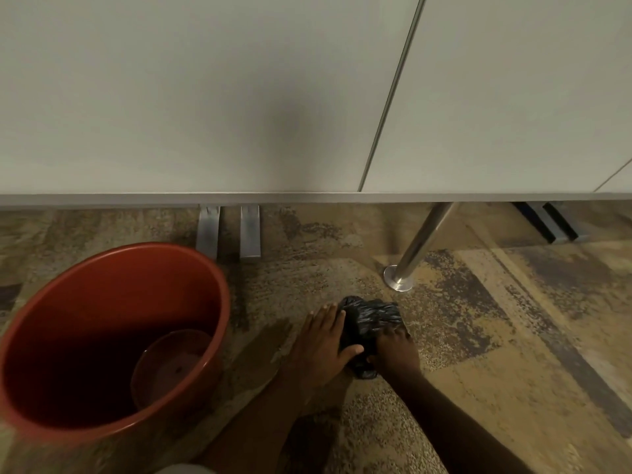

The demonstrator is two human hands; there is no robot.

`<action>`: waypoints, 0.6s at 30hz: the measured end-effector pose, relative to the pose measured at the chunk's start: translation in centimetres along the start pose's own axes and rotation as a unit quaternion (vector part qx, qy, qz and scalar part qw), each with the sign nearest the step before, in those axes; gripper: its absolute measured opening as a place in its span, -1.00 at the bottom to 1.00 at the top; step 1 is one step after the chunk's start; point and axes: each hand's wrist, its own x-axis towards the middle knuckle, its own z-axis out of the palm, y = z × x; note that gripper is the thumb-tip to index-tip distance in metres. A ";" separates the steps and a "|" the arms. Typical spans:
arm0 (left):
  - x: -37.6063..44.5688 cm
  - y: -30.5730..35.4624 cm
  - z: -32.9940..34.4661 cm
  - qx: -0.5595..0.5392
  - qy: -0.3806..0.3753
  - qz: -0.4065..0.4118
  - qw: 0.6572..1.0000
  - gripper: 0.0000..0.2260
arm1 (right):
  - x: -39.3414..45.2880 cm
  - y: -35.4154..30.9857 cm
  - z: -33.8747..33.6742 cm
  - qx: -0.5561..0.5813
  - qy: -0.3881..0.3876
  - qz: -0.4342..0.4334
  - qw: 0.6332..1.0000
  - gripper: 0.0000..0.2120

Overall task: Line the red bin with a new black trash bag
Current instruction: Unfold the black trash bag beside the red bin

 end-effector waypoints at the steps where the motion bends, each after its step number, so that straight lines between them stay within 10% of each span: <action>1: -0.2 0.0 -0.2 -0.001 -0.001 0.000 1.000 0.07 | -0.1 0.1 0.2 -0.004 0.013 -0.006 1.000 -0.54; 11: -1.4 -0.1 -6.6 -0.029 0.026 0.021 0.999 -0.30 | -0.9 2.0 -6.0 0.149 0.226 0.024 0.963 -0.82; 18: -4.7 0.2 -15.6 -0.137 0.206 0.135 0.959 -0.48 | -2.8 -3.1 -16.6 0.547 0.270 -0.086 0.788 -0.78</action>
